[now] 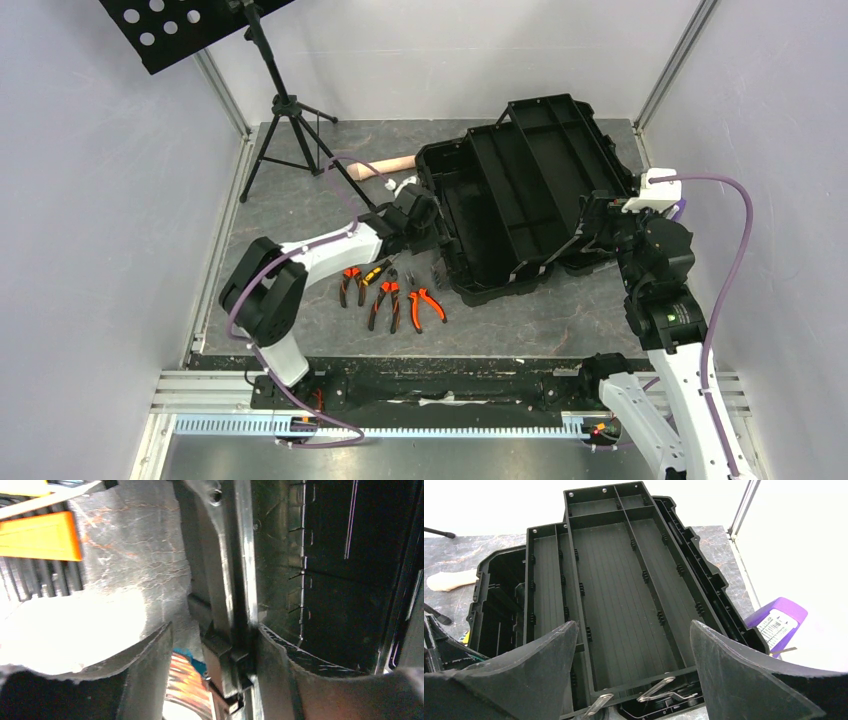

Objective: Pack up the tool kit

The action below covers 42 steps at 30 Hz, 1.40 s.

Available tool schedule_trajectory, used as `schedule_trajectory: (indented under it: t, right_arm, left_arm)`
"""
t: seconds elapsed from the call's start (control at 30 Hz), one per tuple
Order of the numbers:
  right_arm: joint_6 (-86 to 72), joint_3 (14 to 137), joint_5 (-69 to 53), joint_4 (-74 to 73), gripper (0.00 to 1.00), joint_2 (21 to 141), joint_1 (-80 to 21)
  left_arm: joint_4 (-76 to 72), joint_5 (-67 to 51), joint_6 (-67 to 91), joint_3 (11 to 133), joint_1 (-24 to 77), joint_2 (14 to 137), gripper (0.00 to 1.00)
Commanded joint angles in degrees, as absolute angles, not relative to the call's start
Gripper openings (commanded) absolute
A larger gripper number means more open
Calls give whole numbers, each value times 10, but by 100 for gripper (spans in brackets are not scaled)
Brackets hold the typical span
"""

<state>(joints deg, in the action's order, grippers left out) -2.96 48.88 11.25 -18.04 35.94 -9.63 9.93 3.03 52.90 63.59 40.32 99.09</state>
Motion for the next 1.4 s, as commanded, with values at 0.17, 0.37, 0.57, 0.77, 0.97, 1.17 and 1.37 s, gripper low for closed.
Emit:
schedule_trajectory:
  t: [0.17,0.37,0.57,0.77,0.97,1.17,1.37]
  right_arm:
    - [-11,492,31,-153,87,358,-104]
    - [-7,495,-68,-157,88,381,-107]
    - [-17,494,-162,-165,89,419,-113]
    - [-14,484,-165,-174,89,437,-124]
    - [-13,475,-147,-173,89,436,-129]
    - [-11,465,-108,-169,89,409,-129]
    - [-7,437,-96,-162,88,373,-129]
  left_arm:
    - [160,113,466,628,376,839,79]
    - [227,144,406,594,354,750,86]
    - [325,169,341,549,338,671,92]
    - [359,108,382,477,345,634,87]
    - [354,160,435,480,456,676,83]
    - [327,183,485,502,516,753,71]
    - [293,178,522,494,531,812,55]
